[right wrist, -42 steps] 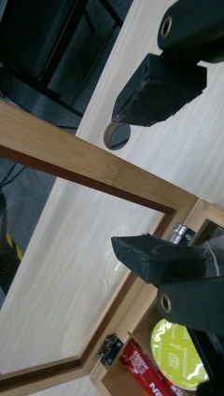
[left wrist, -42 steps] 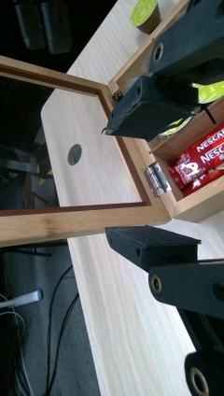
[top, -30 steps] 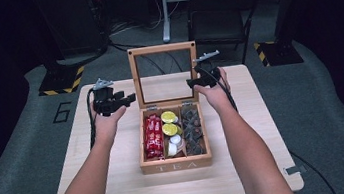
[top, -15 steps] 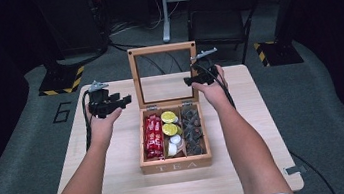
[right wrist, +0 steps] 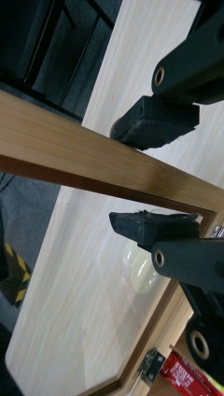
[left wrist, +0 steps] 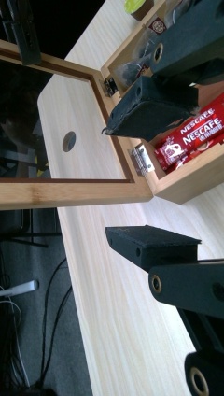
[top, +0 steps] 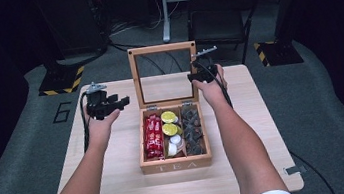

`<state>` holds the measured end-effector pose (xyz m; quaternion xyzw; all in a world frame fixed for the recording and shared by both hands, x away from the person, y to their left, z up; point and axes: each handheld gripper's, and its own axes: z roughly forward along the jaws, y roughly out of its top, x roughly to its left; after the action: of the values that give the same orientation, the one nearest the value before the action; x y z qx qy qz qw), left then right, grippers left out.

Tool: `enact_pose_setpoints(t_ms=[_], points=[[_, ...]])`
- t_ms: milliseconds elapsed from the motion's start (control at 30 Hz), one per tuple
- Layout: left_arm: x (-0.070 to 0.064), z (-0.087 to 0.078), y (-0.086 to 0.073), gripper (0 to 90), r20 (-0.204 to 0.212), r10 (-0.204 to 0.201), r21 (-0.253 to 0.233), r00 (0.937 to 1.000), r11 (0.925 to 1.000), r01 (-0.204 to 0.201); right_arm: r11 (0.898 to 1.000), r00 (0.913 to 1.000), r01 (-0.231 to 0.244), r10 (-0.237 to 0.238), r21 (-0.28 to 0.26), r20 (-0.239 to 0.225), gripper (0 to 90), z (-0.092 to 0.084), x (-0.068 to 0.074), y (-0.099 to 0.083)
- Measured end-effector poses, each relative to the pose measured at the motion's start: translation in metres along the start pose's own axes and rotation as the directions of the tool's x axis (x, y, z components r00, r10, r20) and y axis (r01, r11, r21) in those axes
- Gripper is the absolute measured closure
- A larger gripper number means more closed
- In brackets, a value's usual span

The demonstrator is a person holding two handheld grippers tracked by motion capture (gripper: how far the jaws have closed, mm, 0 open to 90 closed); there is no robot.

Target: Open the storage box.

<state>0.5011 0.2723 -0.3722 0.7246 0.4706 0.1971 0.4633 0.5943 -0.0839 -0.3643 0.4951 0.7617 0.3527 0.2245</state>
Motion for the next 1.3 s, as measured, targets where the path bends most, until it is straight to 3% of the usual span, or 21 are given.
enact_pose_setpoints(t_ms=[233, 467, 1000, 1300], points=[[0.001, -0.002, 0.000, 44.4, 0.001, -0.001, -0.001, 1.0000, 1.0000, 0.001, 0.999, 0.9987, 0.043, -0.044, 0.010, 0.027, 60.0, 0.000, 0.001, 0.002], [0.003, -0.005, -0.001, 44.4, -0.006, -0.011, -0.007, 0.9999, 0.9999, 0.011, 1.000, 0.9997, 0.023, -0.023, 0.018, -0.008, 62.3, -0.005, -0.003, 0.003], [0.002, -0.003, -0.001, 44.4, -0.005, -0.016, -0.015, 0.9999, 0.9998, 0.016, 0.999, 0.9998, 0.012, -0.012, -0.037, 0.016, 63.7, -0.017, 0.004, -0.009], [-0.010, 0.000, 0.012, 44.6, 0.001, 0.000, -0.032, 1.0000, 0.9995, 0.000, 0.996, 0.9986, 0.048, -0.046, -0.072, 0.028, 64.3, -0.031, 0.012, -0.021]])
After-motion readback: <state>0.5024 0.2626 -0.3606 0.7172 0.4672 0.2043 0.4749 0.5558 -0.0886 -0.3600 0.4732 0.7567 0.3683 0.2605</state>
